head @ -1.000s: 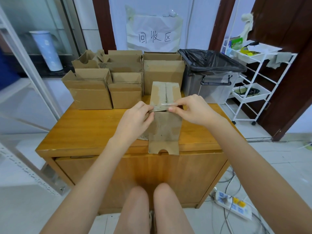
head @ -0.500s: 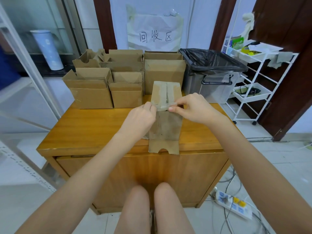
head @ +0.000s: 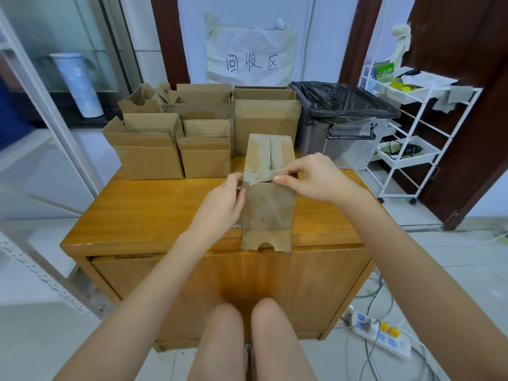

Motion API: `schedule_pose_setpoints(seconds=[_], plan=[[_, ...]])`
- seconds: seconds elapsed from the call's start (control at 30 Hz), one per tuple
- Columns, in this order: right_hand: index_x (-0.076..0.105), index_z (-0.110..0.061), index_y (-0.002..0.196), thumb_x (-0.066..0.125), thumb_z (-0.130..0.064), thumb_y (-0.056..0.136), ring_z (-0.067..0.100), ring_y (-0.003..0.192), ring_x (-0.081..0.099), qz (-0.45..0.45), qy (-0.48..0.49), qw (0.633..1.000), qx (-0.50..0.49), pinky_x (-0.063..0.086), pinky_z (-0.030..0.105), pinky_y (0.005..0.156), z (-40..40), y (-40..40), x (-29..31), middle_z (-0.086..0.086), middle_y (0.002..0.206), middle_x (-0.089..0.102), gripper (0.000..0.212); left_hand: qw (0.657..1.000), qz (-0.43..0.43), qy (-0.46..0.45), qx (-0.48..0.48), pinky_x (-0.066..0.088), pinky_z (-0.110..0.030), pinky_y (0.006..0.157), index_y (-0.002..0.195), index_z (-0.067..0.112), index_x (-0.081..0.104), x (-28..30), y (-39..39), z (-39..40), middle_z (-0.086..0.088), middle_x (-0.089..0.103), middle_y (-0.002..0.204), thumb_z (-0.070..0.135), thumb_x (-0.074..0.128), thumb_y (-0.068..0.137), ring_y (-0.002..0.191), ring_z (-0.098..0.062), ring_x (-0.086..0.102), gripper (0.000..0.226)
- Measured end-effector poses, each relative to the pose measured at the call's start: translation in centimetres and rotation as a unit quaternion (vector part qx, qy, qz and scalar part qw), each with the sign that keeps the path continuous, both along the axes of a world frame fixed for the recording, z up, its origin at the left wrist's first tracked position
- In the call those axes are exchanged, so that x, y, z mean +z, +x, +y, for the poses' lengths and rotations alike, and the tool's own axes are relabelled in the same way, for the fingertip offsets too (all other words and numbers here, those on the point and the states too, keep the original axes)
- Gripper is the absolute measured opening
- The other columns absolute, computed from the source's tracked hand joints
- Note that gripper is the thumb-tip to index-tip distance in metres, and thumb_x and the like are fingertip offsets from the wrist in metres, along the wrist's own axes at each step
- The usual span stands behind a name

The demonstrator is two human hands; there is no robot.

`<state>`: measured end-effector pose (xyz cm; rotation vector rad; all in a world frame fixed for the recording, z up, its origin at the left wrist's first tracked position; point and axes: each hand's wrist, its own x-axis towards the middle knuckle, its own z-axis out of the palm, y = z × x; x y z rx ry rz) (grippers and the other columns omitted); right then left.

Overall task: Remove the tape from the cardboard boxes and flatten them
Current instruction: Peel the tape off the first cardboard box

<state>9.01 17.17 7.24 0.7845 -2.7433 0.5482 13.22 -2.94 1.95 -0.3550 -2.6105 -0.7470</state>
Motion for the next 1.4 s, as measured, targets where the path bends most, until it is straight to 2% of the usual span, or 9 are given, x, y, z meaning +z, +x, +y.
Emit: schedule_pose_setpoints(seconds=[0.17, 0.33, 0.7, 0.83, 1.0, 1.07, 1.2, 1.27, 1.4], plan=[[0.076, -0.016, 0.098, 0.057, -0.048, 0.090, 0.021, 0.087, 0.065, -0.009, 0.011, 1.000, -0.008, 0.051, 0.040, 0.082, 0.0, -0.1, 0.1, 0.006, 0.097, 0.074, 0.038, 0.996, 0.026, -0.088, -0.023, 0.051, -0.029, 0.067, 0.138, 0.005, 0.038, 0.5, -0.3, -0.4, -0.009, 0.067, 0.105, 0.015, 0.042, 0.101, 0.085, -0.020, 0.064, 0.039], [0.076, -0.020, 0.100, 0.061, -0.045, 0.089, 0.019, 0.092, 0.066, -0.014, 0.003, 1.000, 0.002, 0.051, 0.039, 0.085, -0.1, 0.3, 0.3, 0.002, 0.102, 0.074, 0.032, 0.987, 0.009, -0.158, -0.039, 0.051, -0.040, 0.068, 0.132, 0.004, 0.041, 1.2, -0.8, -1.2, -0.013, 0.067, 0.103, 0.013, 0.041, 0.100, 0.085, -0.029, 0.064, 0.033], [0.075, -0.021, 0.106, 0.062, -0.045, 0.088, 0.010, 0.102, 0.064, -0.026, 0.014, 1.000, 0.006, 0.050, 0.037, 0.093, -0.1, 0.2, 0.8, -0.007, 0.108, 0.072, 0.032, 0.944, -0.017, -0.324, -0.057, 0.045, -0.028, 0.064, 0.128, 0.004, 0.041, 3.5, -2.1, -1.7, -0.010, 0.065, 0.099, 0.015, 0.037, 0.102, 0.085, -0.024, 0.063, 0.028], [0.077, -0.020, 0.099, 0.060, -0.046, 0.089, -0.002, 0.063, 0.058, -0.019, 0.019, 1.000, -0.007, 0.050, 0.031, 0.076, 0.1, 0.3, 0.7, -0.004, 0.091, 0.074, 0.032, 0.980, -0.077, -0.147, -0.109, 0.051, -0.034, 0.093, 0.138, 0.011, 0.042, 2.8, -2.0, -2.9, -0.007, 0.062, 0.126, 0.025, 0.045, 0.101, 0.110, -0.020, 0.061, 0.040], [0.077, -0.018, 0.096, 0.060, -0.044, 0.090, 0.020, 0.087, 0.066, -0.028, 0.000, 1.000, -0.002, 0.051, 0.036, 0.081, 0.0, 0.3, 0.5, 0.004, 0.098, 0.074, 0.032, 0.958, -0.206, 0.156, -0.128, 0.047, -0.026, 0.097, 0.145, 0.017, 0.033, -0.2, -0.7, -3.1, 0.005, 0.046, 0.138, 0.063, 0.058, 0.067, 0.116, -0.012, 0.054, 0.094], [0.077, -0.016, 0.093, 0.059, -0.045, 0.090, 0.021, 0.085, 0.066, -0.031, 0.006, 0.999, -0.002, 0.052, 0.036, 0.079, 0.0, 0.2, 0.5, 0.004, 0.092, 0.074, 0.034, 0.959, -0.194, 0.167, -0.120, 0.048, -0.023, 0.092, 0.143, 0.016, 0.036, -1.2, -0.5, -2.5, 0.007, 0.047, 0.133, 0.058, 0.066, 0.067, 0.109, -0.010, 0.056, 0.092], [0.077, -0.018, 0.096, 0.061, -0.044, 0.089, 0.018, 0.088, 0.067, -0.038, -0.005, 0.999, 0.002, 0.052, 0.035, 0.081, 0.2, 0.3, 0.6, 0.002, 0.093, 0.075, 0.031, 0.983, -0.115, 0.121, -0.080, 0.053, -0.032, 0.087, 0.095, 0.023, 0.053, -2.3, -0.9, -2.2, 0.000, 0.062, 0.112, 0.028, 0.065, 0.088, 0.101, -0.015, 0.061, 0.015], [0.077, -0.018, 0.097, 0.061, -0.044, 0.089, 0.018, 0.093, 0.067, -0.041, -0.005, 0.999, 0.004, 0.052, 0.036, 0.084, 0.2, 0.3, 0.7, 0.002, 0.097, 0.075, 0.031, 0.988, -0.102, 0.086, -0.083, 0.053, -0.043, 0.086, 0.076, 0.024, 0.047, -2.5, -1.2, -2.7, -0.007, 0.066, 0.102, 0.025, 0.061, 0.091, 0.106, -0.023, 0.061, 0.021], [0.075, -0.019, 0.102, 0.064, -0.042, 0.087, 0.014, 0.106, 0.065, -0.062, -0.017, 0.998, 0.010, 0.050, 0.035, 0.094, 0.2, 0.2, 0.9, -0.001, 0.105, 0.073, 0.029, 0.990, -0.105, 0.040, -0.087, 0.054, -0.046, 0.086, 0.074, 0.025, 0.044, -1.4, -1.6, -4.5, -0.009, 0.070, 0.104, 0.023, 0.057, 0.094, 0.113, -0.022, 0.061, 0.024]])
